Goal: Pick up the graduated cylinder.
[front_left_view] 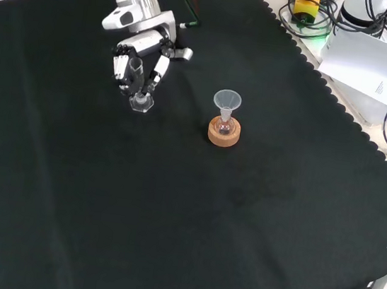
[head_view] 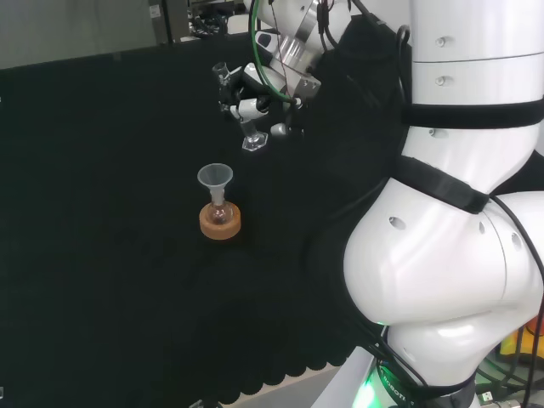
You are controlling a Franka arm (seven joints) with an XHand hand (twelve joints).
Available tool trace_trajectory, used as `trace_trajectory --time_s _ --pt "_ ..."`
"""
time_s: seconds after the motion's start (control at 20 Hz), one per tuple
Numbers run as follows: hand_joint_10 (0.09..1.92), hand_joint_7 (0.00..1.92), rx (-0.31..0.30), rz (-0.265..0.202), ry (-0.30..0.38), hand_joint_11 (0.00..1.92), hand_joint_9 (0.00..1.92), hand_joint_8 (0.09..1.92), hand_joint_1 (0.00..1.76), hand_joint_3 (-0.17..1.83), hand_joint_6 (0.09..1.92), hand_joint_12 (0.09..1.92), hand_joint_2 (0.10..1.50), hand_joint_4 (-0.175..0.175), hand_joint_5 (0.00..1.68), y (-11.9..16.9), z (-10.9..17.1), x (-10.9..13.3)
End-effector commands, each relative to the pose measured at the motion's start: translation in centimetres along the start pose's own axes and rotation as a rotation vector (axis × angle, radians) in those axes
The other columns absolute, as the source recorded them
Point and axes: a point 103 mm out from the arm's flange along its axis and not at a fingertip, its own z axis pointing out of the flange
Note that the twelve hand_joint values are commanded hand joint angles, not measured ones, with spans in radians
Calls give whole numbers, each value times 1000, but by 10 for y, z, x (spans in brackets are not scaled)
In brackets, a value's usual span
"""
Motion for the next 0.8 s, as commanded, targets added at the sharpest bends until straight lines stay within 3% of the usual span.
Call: trace_trajectory --time_s 0.05,0.8 --pt "87 1050 28 28 -81 1267 1466 926 1272 -3 949 720 1093 -175 1015 -33 -27 12" --pt "87 1054 95 96 -172 1269 1467 919 1273 -3 943 714 1090 -175 1019 -118 -53 39"
